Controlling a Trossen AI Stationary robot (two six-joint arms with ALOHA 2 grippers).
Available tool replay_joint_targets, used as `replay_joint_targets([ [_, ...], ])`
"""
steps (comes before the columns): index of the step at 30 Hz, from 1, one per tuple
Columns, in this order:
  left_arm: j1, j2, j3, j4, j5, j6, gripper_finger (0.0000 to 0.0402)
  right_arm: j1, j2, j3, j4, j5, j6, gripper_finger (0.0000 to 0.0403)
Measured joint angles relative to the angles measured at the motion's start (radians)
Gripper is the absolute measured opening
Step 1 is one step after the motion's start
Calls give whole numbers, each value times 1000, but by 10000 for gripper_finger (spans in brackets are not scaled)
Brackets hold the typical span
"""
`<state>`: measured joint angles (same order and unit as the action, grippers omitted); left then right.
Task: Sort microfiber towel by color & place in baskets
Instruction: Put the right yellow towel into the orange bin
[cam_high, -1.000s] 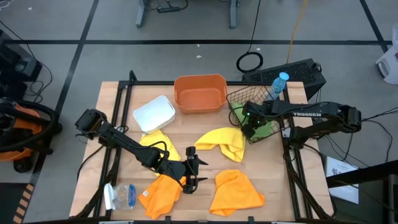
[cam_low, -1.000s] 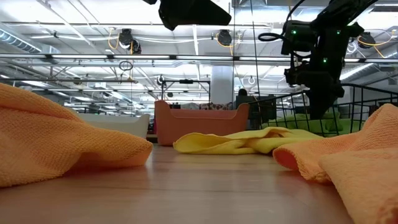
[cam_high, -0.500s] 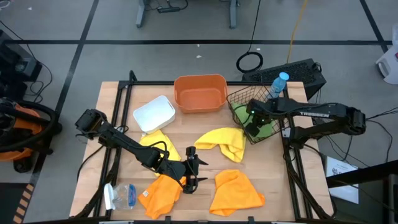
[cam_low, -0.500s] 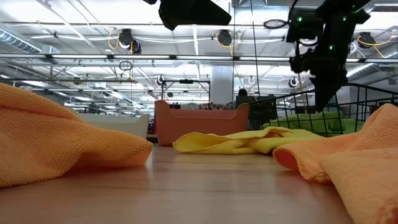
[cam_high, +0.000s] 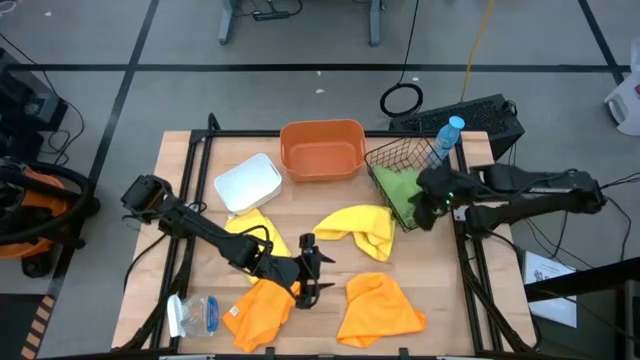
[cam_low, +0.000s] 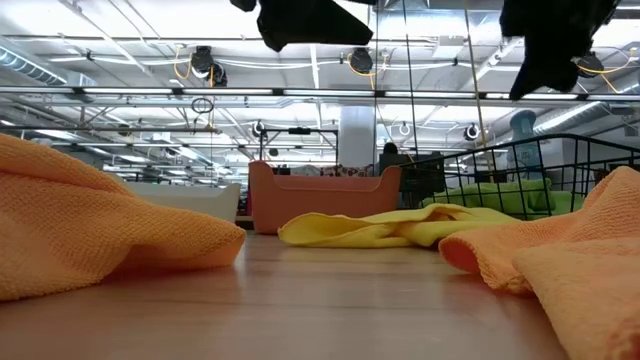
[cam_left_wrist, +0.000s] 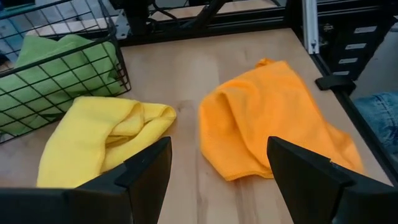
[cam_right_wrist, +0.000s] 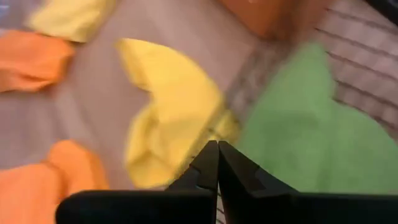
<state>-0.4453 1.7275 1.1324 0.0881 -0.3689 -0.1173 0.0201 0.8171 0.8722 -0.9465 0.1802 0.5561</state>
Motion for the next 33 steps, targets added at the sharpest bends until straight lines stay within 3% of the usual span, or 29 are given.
replay_joint_targets([
  [8, 23, 1, -49, 4, -7, -52, 269, 353, 58, 0, 213, 171, -1, 0],
  [15, 35, 1, -101, -2, -32, -135, 269, 571, 248, 0, 299, 380, -25, 0],
  [24, 88, 1, -102, 11, -175, -194, 269, 725, 533, -1, 430, 553, 8, 0],
  [28, 135, 25, -103, 35, -168, -219, 269, 764, 621, -1, 453, 602, 7, 0],
  [33, 198, 99, -102, 226, -65, -209, 269, 779, 695, -2, 450, 634, 8, 0],
])
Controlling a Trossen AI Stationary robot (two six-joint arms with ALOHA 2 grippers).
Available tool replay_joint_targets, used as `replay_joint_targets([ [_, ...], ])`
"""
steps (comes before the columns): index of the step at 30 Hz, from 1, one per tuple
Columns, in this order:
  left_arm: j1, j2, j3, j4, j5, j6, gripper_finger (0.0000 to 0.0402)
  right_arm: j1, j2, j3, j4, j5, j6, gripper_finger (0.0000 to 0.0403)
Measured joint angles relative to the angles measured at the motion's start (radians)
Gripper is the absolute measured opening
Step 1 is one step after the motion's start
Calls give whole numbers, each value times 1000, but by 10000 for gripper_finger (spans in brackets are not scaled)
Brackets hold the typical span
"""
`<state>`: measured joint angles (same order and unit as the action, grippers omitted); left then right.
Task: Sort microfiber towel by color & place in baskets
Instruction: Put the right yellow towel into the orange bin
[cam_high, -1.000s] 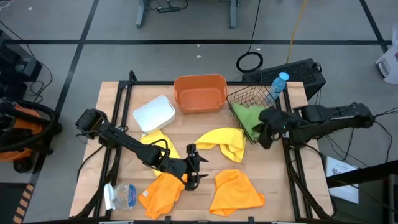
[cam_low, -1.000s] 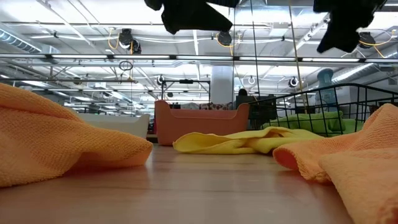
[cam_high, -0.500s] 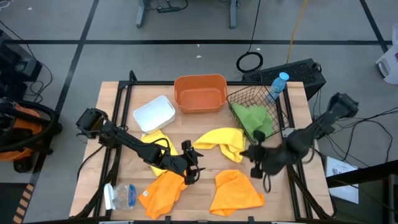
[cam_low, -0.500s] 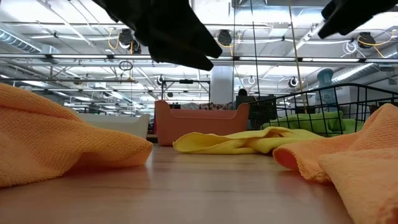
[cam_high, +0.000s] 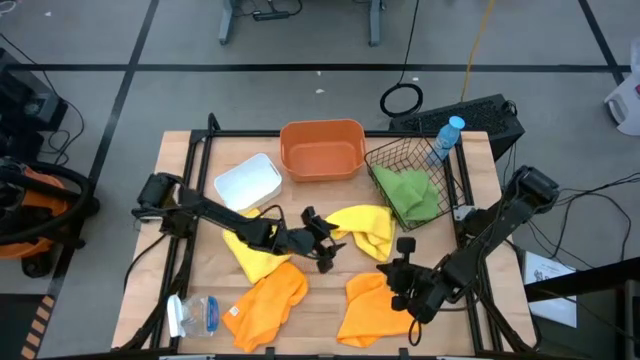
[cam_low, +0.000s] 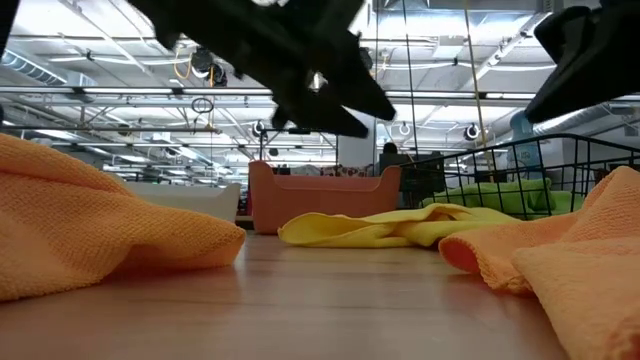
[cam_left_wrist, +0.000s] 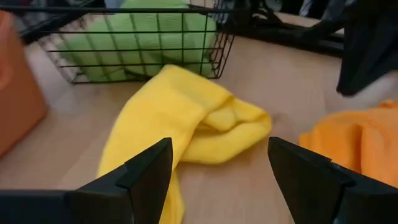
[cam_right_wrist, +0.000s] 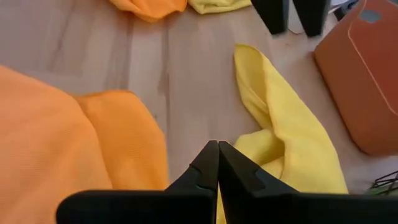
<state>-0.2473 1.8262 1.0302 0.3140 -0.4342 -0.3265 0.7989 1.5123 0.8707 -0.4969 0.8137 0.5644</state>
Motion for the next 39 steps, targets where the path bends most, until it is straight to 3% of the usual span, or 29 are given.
replay_joint_targets([
  [7, 31, 138, 69, 41, -17, 86, 286, 9, 19, 0, -15, 47, -6, 0],
  [18, 55, 356, 258, 37, -97, 186, 371, 22, 18, 0, -12, 51, -8, 0],
  [26, 98, 439, 296, 17, -110, 142, 377, 36, 19, 0, -17, 51, -1, 0],
  [31, 112, 437, 299, -80, -75, 96, 315, 36, 19, 0, -16, 51, 0, 0],
  [39, 104, 437, 298, -106, -59, 101, 89, 36, 19, 0, -13, 51, 0, 0],
])
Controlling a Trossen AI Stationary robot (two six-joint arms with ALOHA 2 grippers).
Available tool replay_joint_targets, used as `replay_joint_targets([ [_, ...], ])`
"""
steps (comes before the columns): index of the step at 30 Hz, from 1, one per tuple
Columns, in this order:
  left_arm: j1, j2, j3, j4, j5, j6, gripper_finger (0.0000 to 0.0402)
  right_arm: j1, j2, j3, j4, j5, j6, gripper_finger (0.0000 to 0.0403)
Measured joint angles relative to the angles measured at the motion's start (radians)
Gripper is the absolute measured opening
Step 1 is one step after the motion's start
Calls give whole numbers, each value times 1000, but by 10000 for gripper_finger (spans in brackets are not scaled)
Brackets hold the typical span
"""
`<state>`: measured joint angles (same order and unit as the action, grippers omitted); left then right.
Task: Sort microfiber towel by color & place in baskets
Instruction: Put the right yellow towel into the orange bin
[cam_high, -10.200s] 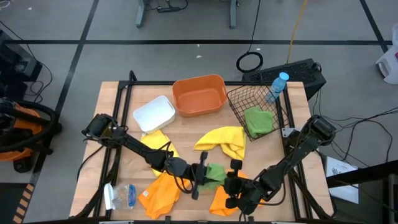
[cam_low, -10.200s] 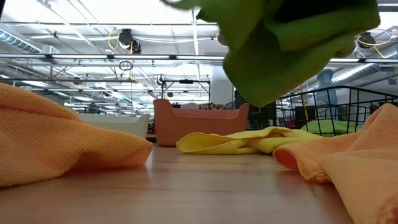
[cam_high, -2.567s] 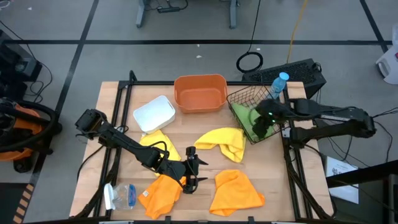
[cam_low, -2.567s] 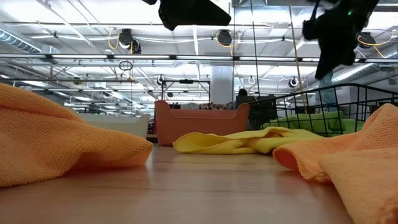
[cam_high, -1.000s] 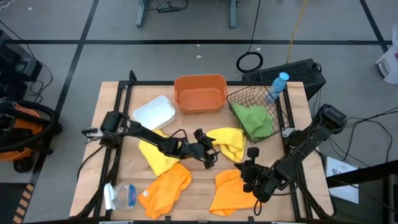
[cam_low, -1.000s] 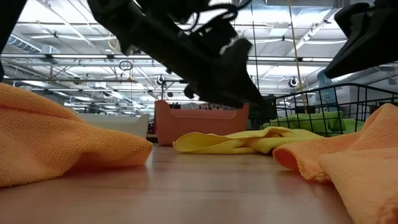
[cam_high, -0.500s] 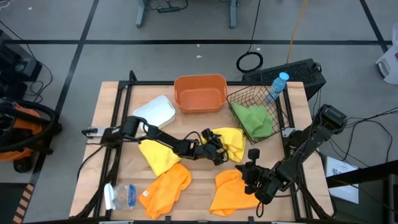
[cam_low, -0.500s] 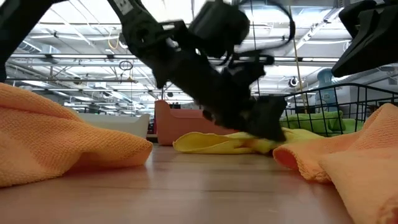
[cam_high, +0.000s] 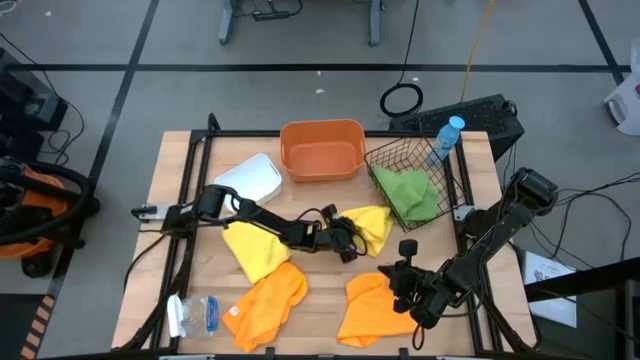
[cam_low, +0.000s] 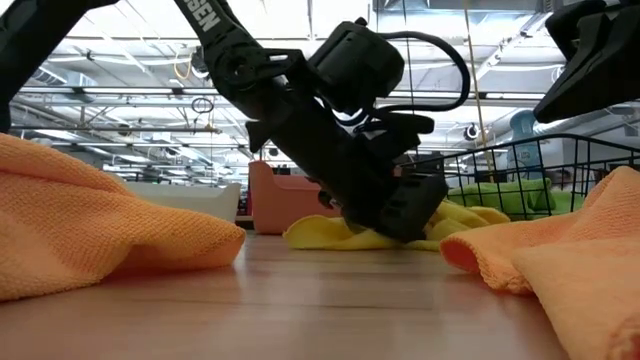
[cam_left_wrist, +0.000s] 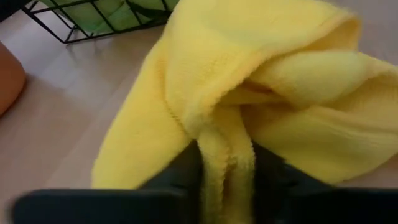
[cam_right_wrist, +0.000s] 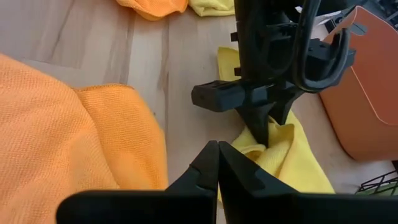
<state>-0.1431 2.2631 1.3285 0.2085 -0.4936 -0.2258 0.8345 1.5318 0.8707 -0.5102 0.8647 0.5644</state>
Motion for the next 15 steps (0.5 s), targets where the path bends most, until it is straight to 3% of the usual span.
replay_joint_targets([
  [2, -4, -2, -1, -4, -13, 15, 37, 0, 0, 0, 9, 0, 0, 0],
  [4, -13, -5, -1, -14, -34, 35, 17, 0, 0, 0, 11, 0, 0, 0],
  [8, -42, -24, -5, -35, -114, 104, 32, 0, 0, 0, 13, 0, 25, 0],
  [15, -119, -122, -5, -60, -263, 402, 24, 0, 0, 0, 14, -20, 115, 1],
])
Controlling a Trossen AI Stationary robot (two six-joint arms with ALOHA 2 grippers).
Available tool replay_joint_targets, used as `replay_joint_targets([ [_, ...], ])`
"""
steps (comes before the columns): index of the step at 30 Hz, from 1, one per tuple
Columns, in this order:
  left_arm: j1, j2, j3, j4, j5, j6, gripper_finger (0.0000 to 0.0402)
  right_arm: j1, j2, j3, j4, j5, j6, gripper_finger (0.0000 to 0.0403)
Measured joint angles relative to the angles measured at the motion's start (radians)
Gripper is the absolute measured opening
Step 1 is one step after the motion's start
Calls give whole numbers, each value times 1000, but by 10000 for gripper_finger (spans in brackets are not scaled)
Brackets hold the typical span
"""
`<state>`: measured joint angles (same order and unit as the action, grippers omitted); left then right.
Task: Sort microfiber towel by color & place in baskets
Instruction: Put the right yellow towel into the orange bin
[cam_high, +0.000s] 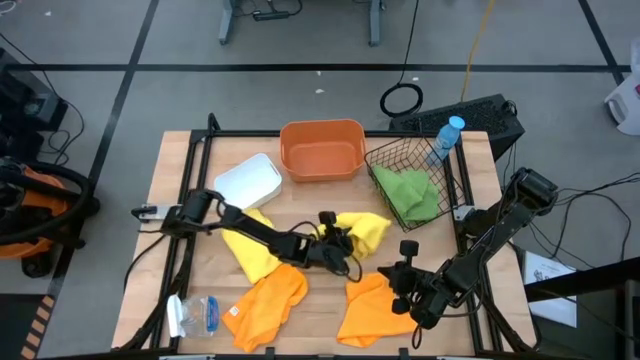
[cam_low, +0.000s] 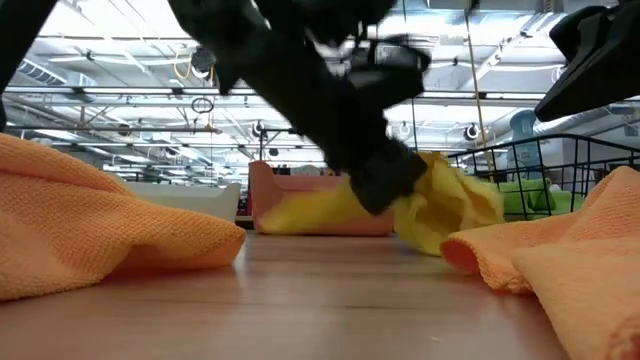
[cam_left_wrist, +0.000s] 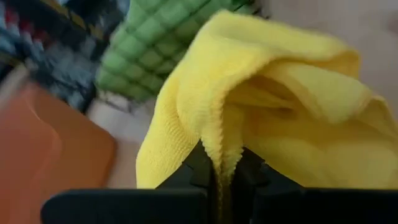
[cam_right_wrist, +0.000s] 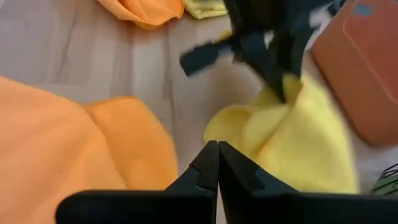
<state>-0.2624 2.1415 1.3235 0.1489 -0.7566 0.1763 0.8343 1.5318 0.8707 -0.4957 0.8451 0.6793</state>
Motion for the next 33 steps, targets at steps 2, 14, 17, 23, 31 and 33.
replay_joint_targets([
  [2, -21, -30, 0, -11, -22, 85, 23, -1, 0, 0, -2, -35, 27, 8],
  [14, -98, -148, 0, -104, -70, 363, 21, -1, 0, -1, 15, -38, 67, 179],
  [17, -107, -147, 0, -155, -131, 357, 21, 8, 0, -1, 25, -6, 60, 223],
  [23, -111, -147, -6, -183, -136, 335, 20, 13, 0, -1, 25, 91, 44, 282],
  [31, -163, -148, -6, -68, -67, 436, 20, -80, 0, -2, -27, 197, 54, 338],
  [33, -175, -147, -6, -46, -66, 466, 20, -106, 0, -2, -25, 166, 16, 346],
])
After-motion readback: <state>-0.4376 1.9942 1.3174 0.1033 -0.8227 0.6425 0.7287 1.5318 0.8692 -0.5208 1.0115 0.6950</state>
